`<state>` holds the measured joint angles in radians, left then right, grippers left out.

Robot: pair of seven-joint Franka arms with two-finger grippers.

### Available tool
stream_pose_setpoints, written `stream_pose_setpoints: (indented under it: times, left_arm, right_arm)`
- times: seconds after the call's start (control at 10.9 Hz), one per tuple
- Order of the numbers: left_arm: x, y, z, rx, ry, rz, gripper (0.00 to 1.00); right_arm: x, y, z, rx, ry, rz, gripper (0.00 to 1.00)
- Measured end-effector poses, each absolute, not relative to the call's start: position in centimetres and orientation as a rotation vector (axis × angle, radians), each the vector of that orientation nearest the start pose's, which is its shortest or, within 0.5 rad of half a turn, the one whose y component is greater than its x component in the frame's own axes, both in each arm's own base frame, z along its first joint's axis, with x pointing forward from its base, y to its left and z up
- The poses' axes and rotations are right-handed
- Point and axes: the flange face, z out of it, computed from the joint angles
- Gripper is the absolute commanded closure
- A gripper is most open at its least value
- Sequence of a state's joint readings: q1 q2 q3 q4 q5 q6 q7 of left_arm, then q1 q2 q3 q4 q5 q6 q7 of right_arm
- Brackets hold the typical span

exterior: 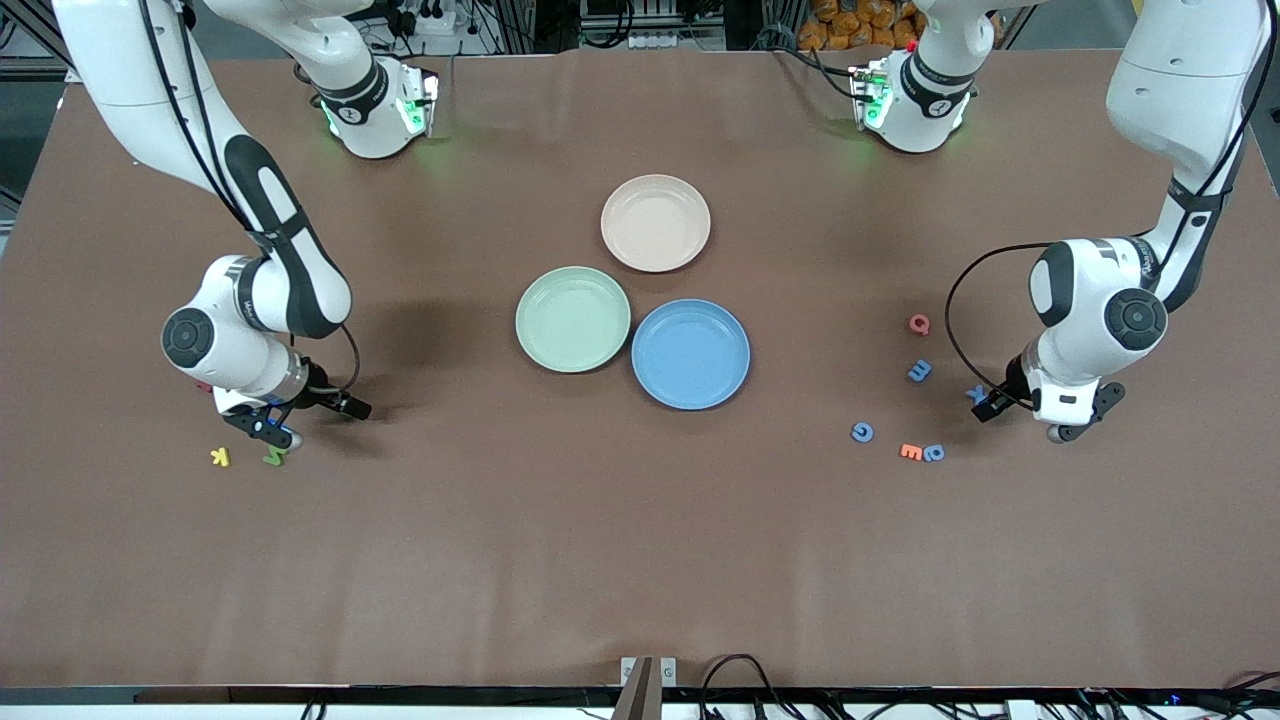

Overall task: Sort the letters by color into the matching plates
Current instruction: 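Lower the right gripper onto the green B while the left gripper lowers onto X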

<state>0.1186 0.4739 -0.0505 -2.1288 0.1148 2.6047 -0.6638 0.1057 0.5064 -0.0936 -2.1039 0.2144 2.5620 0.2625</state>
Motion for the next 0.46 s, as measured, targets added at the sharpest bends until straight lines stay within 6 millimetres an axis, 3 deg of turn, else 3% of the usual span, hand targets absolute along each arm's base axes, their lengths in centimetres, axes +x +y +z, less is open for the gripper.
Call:
stream_pose_setpoints:
  times: [0.09, 0.28, 0.46]
  left_arm:
    - [57.20, 3.72, 17.92, -2.951, -0.979, -0.019, 0.25]
    - [57.15, 3.53, 17.62, -2.955, -0.976, -0.014, 0.26]
    - [57.14, 3.14, 17.46, -2.959, -0.976, -0.009, 0.35]
  right_arm:
    - [57.23, 0.49, 16.87, -3.013, 0.640, 0.079, 0.00]
    - [56.96, 0.80, 16.62, -3.015, 0.633, 0.084, 0.24]
    - [56.97, 0.98, 16.71, -3.015, 0.628, 0.077, 0.34]
